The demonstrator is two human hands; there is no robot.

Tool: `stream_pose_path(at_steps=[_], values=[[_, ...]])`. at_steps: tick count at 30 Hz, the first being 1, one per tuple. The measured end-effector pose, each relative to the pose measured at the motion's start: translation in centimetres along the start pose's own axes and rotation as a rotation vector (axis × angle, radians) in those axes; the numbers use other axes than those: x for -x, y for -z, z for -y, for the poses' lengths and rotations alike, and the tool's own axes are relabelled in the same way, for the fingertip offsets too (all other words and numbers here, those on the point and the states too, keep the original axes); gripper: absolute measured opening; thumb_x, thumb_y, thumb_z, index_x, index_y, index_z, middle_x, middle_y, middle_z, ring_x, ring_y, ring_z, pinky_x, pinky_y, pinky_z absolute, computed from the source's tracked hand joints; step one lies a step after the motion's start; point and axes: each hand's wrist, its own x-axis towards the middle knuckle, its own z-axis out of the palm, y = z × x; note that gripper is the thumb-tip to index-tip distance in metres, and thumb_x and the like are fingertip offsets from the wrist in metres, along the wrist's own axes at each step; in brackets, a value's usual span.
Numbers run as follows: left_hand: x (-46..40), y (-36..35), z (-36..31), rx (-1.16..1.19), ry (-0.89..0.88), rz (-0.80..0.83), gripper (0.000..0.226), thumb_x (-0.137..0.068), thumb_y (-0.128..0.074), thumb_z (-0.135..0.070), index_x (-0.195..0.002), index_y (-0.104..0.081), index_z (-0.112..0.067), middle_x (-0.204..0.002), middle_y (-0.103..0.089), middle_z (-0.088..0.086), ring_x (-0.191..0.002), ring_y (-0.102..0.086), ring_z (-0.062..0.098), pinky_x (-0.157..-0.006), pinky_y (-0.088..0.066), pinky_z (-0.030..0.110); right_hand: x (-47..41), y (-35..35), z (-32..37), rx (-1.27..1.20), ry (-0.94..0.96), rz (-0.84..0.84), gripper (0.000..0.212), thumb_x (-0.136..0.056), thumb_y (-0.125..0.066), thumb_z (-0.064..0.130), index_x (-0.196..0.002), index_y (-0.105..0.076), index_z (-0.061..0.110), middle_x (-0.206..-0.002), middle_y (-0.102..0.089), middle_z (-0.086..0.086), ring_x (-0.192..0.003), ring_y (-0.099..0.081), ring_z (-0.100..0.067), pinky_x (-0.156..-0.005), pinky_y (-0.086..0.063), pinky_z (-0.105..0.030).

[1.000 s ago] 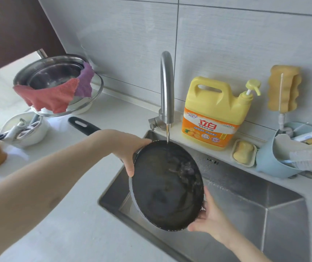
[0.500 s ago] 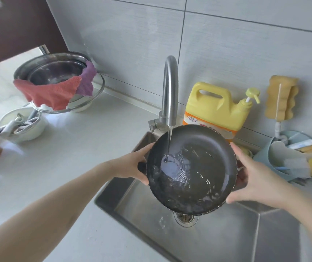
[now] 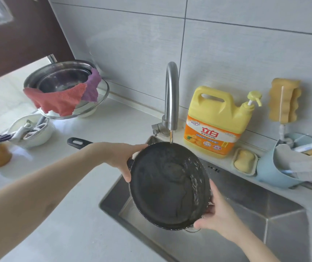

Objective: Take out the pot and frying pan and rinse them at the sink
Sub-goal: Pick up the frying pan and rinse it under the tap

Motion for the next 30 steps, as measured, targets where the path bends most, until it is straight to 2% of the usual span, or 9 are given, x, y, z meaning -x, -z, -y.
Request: stream_pose_path(at_steps=[5, 10, 15, 18, 20, 23, 25, 28, 30], values=[[-0.6, -2.0, -2.0, -0.103, -0.055, -0.249, 0.116, -0.074, -0.080, -0.035, -0.148, 0.008, -0.050, -0.079, -0.049, -0.018, -0.078, -0.050, 0.012, -0.062, -0.036, 0.020, -0.7, 1.4, -0.8, 0.107, 0.014, -0.144, 0.149, -0.046, -0.097, 0.025, -0.145, 0.010, 0.061, -0.138, -0.049, 0.024, -0.111, -0.063, -0.003, -0.106, -0.046, -0.039], [-3.5, -6.1, -3.2, -0.048, -0.147, -0.501, 0.123, -0.073, -0.082, -0.039, -0.149, 0.014, -0.048, -0.106, -0.062, 0.000, -0.098, -0.058, 0.024, -0.078, -0.046, 0.033, 0.5, 5.5, -0.7, 0.318, 0.059, -0.306, 0.149, -0.048, -0.098, 0.033, -0.143, 0.013, 0.063, -0.154, -0.035, 0.018, -0.130, -0.050, -0.011, -0.110, -0.039, -0.037], [-5.3, -8.9, -5.3, -0.085, -0.329, -0.859, 0.130, -0.069, -0.087, -0.035, -0.152, 0.014, -0.040, -0.081, -0.050, -0.002, -0.077, -0.052, 0.022, -0.071, -0.050, 0.040, 2.5, 8.3, -1.1, 0.514, 0.142, -0.524, 0.142, -0.056, -0.094, 0.032, -0.133, 0.020, 0.068, -0.159, -0.030, 0.001, -0.140, -0.040, -0.022, -0.108, -0.038, -0.039], [-6.0, -9.3, -5.9, -0.173, -0.452, -1.102, 0.125, -0.065, -0.090, -0.036, -0.154, -0.004, -0.020, -0.079, -0.057, 0.005, -0.067, -0.053, 0.024, -0.062, -0.052, 0.040, 3.4, 9.2, -1.4, 0.593, 0.161, -0.672, 0.131, -0.059, -0.093, 0.025, -0.156, -0.005, 0.025, -0.153, -0.038, -0.015, -0.136, -0.045, -0.033, -0.103, -0.043, -0.045], [-6.0, -9.1, -6.7, -0.225, -0.505, -1.227, 0.118, -0.065, -0.090, -0.035, -0.151, -0.011, -0.014, -0.081, -0.060, 0.009, -0.066, -0.054, 0.025, -0.060, -0.052, 0.039, 3.7, 9.9, -1.6, 0.641, 0.169, -0.763, 0.120, -0.056, -0.094, 0.018, -0.150, -0.022, -0.002, -0.142, -0.047, -0.029, -0.124, -0.054, -0.045, -0.096, -0.047, -0.054], [-5.8, -8.5, -7.6, -0.260, -0.584, -1.354, 0.109, -0.069, -0.088, -0.031, -0.148, -0.015, -0.013, -0.084, -0.061, 0.012, -0.067, -0.056, 0.028, -0.061, -0.053, 0.041, 4.5, 10.7, -0.9, 0.666, 0.219, -0.830, 0.105, -0.056, -0.093, 0.017, -0.139, -0.032, -0.005, -0.129, -0.055, -0.033, -0.108, -0.062, -0.048, -0.087, -0.052, -0.056], [-5.6, -8.1, -8.0, -0.263, -0.611, -1.398, 0.114, -0.069, -0.088, -0.028, -0.153, -0.011, -0.016, -0.094, -0.058, 0.010, -0.073, -0.055, 0.028, -0.063, -0.053, 0.042, 5.2, 11.3, -0.3, 0.622, 0.254, -0.862, 0.099, -0.059, -0.091, 0.020, -0.136, -0.032, -0.001, -0.127, -0.057, -0.031, -0.109, -0.061, -0.045, -0.090, -0.051, -0.046], [-5.6, -7.7, -8.4, -0.285, -0.629, -1.426, 0.119, -0.075, -0.082, -0.029, -0.157, 0.004, -0.020, -0.102, -0.044, 0.005, -0.080, -0.047, 0.025, -0.065, -0.049, 0.041, 5.9, 11.7, 0.8, 0.492, 0.313, -0.866, 0.096, -0.062, -0.086, 0.024, -0.137, -0.030, 0.004, -0.127, -0.056, -0.029, -0.112, -0.059, -0.038, -0.099, -0.036, -0.009], [-5.5, -7.4, -8.6, -0.295, -0.636, -1.441, 0.109, -0.082, -0.073, -0.033, -0.156, 0.006, -0.020, -0.101, -0.041, 0.004, -0.080, -0.044, 0.023, -0.066, -0.045, 0.039, 5.8, 12.1, 0.7, 0.501, 0.340, -0.878, 0.097, -0.058, -0.086, 0.023, -0.134, -0.028, 0.003, -0.122, -0.057, -0.033, -0.108, -0.061, -0.046, -0.098, -0.027, 0.002]])
